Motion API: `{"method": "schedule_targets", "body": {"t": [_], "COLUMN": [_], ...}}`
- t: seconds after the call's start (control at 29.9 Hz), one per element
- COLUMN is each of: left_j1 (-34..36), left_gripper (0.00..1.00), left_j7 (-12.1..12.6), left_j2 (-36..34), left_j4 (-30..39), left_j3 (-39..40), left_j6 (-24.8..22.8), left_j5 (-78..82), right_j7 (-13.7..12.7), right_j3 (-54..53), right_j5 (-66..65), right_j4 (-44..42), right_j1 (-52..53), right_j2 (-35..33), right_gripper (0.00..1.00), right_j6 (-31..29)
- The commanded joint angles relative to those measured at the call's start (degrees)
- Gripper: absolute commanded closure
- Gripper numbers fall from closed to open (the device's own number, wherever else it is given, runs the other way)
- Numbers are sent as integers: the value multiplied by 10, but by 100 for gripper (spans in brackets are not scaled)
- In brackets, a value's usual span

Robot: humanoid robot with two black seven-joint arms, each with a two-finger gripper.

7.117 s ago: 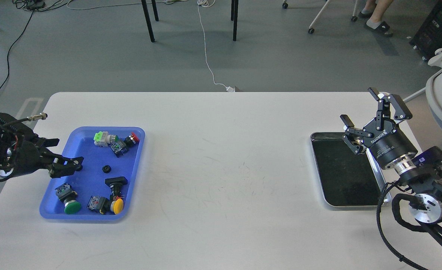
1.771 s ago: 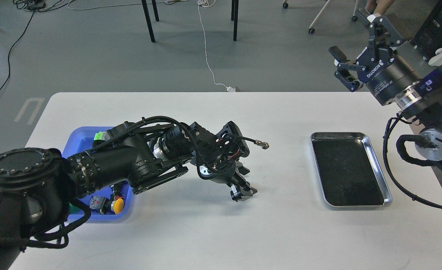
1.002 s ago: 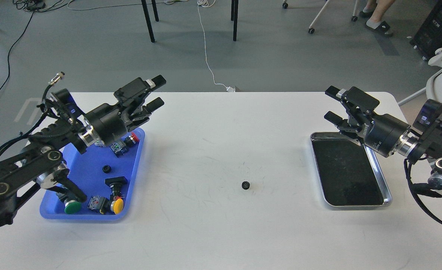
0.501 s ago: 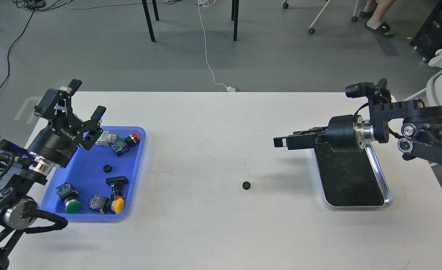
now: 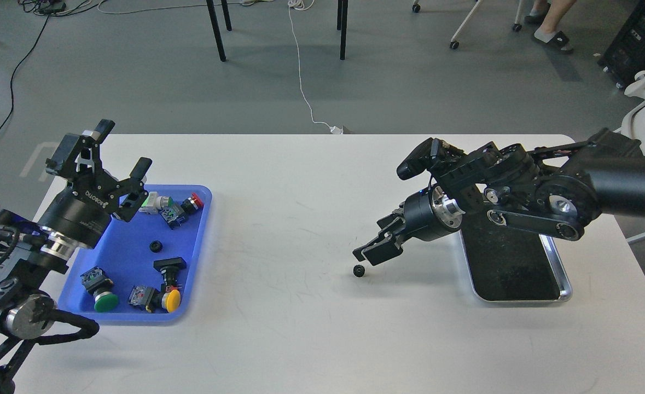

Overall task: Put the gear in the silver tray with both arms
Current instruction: 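Retract the left arm and reach the right gripper toward the gear, then close the right gripper on the black gear on the table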

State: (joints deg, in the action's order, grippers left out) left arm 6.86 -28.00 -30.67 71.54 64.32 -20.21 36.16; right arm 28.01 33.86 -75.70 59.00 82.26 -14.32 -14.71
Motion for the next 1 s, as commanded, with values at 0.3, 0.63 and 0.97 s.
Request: {"method": "schedule_targets", "body": {"t": [0.3, 0.63, 0.97], "left_j1": [-7, -7, -8], "left_gripper": [2, 2, 2], "left_j7": [0, 0, 0], "left_j2": [3, 4, 4], "left_j4": [4, 11, 11], "left_j3": [5, 5, 5], "left_j6": [0, 1, 2], "left_j5": [0, 0, 0], "right_j7": [0, 0, 0], "right_j3": [59, 73, 74], "right_j5": [-30, -30, -30], "right_j4": [-30, -41, -41], "right_j1": [0, -2, -6], "right_j2": [78, 85, 85], "right_gripper": [12, 34, 38], "right_j6": [28, 36, 36]}}
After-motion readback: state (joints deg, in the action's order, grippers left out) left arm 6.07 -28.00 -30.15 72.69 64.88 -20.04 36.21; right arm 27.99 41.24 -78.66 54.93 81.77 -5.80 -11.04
